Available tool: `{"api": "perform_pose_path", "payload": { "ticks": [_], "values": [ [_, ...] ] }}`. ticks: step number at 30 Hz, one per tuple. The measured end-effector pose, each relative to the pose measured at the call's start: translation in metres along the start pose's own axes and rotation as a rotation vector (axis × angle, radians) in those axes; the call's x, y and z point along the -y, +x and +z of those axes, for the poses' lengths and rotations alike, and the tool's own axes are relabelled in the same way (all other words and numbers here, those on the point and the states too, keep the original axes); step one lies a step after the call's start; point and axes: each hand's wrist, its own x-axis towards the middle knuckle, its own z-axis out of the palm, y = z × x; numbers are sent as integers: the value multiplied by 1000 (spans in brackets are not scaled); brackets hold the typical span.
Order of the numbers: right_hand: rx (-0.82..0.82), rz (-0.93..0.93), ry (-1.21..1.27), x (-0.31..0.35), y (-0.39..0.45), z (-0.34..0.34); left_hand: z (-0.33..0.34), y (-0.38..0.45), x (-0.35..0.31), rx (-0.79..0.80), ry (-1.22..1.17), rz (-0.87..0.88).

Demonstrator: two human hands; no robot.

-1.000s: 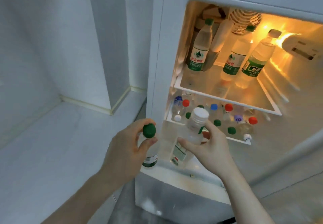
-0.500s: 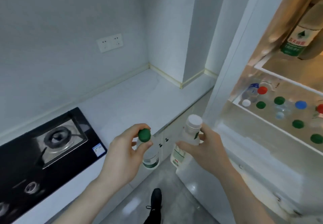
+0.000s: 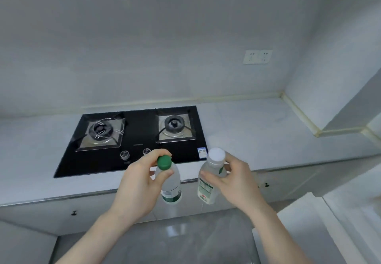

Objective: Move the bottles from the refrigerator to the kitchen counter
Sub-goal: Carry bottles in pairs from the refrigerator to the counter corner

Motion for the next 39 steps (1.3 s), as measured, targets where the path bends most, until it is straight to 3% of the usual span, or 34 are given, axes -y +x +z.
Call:
{"api": "perform_pose_path", "payload": {
  "ticks": [20, 31, 39],
  "values": [
    [448, -329, 30, 179, 24, 352, -285, -126, 205, -419, 39, -399],
    [695, -437, 19, 236, 53, 483, -367, -156, 273, -652, 78, -585],
    [814, -504, 72, 266, 111, 563, -415, -125, 317, -755, 115, -656]
  ]
}}
